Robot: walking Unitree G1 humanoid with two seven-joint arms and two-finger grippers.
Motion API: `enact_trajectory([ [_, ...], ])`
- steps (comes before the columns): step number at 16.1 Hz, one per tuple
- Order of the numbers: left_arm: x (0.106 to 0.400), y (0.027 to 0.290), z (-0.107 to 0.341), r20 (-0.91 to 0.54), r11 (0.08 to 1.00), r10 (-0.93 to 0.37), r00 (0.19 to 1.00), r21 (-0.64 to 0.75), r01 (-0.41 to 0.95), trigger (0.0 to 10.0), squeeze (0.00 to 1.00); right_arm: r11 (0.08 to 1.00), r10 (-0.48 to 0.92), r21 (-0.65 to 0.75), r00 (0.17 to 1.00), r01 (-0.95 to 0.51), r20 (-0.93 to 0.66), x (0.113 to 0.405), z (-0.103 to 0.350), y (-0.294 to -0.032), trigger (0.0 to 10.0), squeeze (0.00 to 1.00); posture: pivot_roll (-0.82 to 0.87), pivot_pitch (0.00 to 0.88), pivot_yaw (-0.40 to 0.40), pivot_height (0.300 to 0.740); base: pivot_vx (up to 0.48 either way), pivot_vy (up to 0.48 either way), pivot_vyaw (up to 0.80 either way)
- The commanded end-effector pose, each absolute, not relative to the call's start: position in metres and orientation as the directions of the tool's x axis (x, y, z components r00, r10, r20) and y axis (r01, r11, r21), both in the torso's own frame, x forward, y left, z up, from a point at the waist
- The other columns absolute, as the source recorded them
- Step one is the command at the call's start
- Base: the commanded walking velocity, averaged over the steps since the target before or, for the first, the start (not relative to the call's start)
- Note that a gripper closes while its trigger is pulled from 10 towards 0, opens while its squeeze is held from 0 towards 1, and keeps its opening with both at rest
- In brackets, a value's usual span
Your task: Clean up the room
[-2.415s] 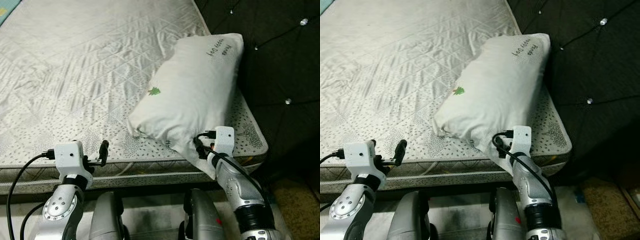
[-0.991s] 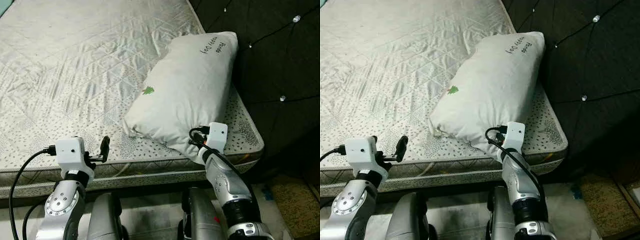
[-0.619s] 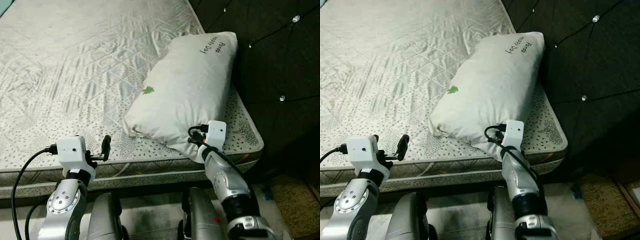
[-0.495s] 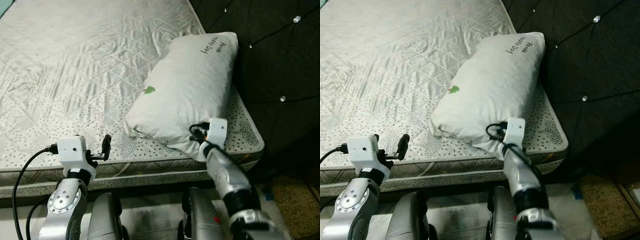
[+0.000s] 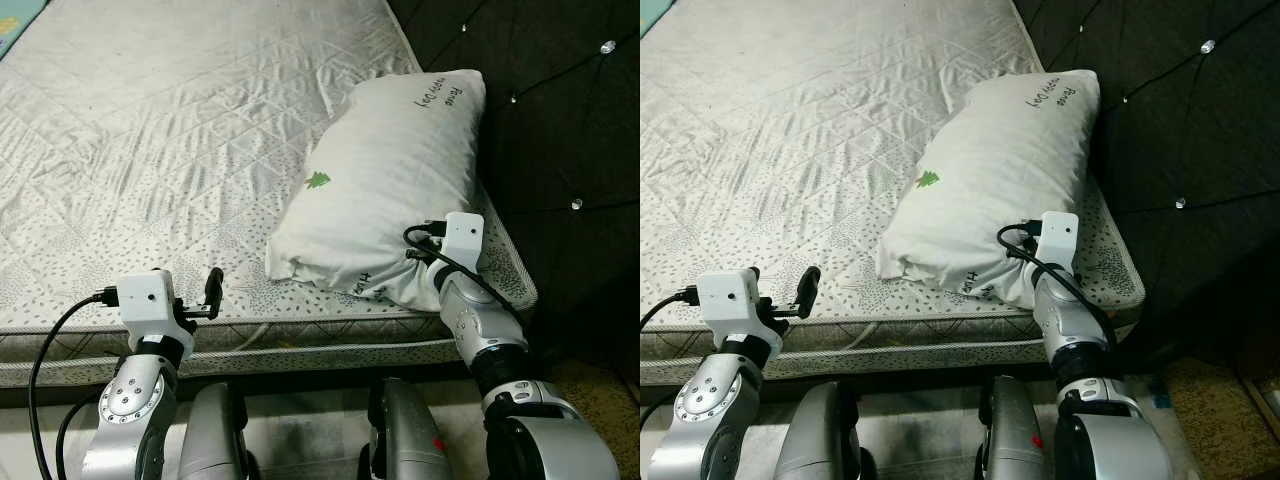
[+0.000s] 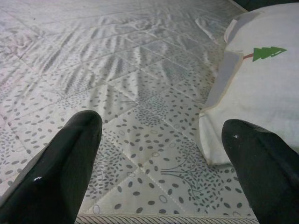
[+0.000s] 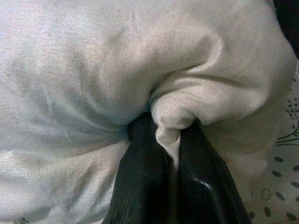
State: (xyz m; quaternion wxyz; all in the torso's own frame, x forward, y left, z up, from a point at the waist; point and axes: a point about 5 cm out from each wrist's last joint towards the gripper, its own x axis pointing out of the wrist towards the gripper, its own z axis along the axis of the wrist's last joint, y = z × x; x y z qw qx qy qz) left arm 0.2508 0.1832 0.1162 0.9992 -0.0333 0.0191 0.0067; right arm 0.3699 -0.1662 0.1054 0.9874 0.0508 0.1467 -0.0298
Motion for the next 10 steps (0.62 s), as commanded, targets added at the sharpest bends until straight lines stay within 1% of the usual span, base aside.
enact_trajectory([
  [1,0.2496,0.1837,0.1131,-0.052,0.998,0.016,0.999,-0.061,-0.019,10.0,0.00,0.992,-0.060,0.098,0.973,0.083,-0.223,0.3766,0.1222,-0.1697,0.0,0.00,-0.01,0.091,-0.030,0.586,0.000,0.000,0.00],
  [10,0.2496,0.1837,0.1131,-0.052,0.998,0.016,0.999,-0.061,-0.019,10.0,0.00,0.992,-0.060,0.098,0.973,0.083,-0.223,0.3766,0.1222,-0.1697,0.0,0.00,-0.01,0.091,-0.030,0.586,0.000,0.000,0.00],
])
